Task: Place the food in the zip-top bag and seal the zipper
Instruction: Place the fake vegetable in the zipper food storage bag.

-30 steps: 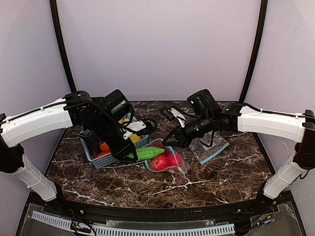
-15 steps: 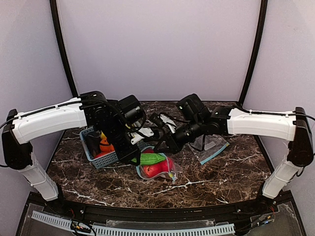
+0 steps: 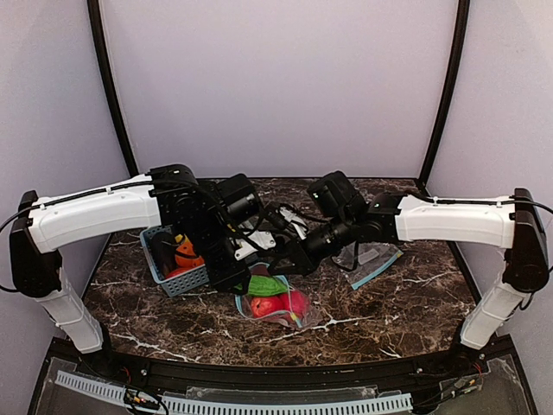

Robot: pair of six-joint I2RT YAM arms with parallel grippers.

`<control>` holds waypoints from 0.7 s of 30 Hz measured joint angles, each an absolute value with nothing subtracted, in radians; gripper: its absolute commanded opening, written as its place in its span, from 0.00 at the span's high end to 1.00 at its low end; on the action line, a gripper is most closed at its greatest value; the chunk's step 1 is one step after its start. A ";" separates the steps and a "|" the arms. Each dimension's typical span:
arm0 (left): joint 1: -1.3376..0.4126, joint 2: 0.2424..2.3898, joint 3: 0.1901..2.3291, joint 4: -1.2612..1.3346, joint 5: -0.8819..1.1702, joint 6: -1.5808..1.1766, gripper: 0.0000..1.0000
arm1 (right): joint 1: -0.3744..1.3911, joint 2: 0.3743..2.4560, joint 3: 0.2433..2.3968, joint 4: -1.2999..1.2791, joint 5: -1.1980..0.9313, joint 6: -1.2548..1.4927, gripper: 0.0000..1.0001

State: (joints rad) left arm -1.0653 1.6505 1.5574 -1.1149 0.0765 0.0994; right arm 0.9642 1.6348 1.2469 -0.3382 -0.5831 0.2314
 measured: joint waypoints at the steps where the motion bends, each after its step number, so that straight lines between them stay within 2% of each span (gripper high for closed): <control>1: -1.065 1.651 1.557 -1.113 0.070 0.102 0.56 | 0.964 1.635 1.243 -0.333 -0.584 0.237 1.00; 9: -1.066 1.643 1.532 -1.053 0.019 0.109 0.40 | 0.952 1.635 1.224 -0.295 -0.583 0.292 1.00; 13: -1.070 1.617 1.489 -0.995 -0.012 0.097 0.23 | 0.945 1.635 1.209 -0.261 -0.585 0.317 1.00; 17: -1.070 1.542 1.432 -0.925 -0.036 0.065 0.11 | 0.937 1.635 1.190 -0.231 -0.591 0.334 1.00; 21: -1.048 1.422 1.363 -0.844 -0.051 -0.031 0.08 | 0.937 1.634 1.184 -0.210 -0.598 0.347 1.00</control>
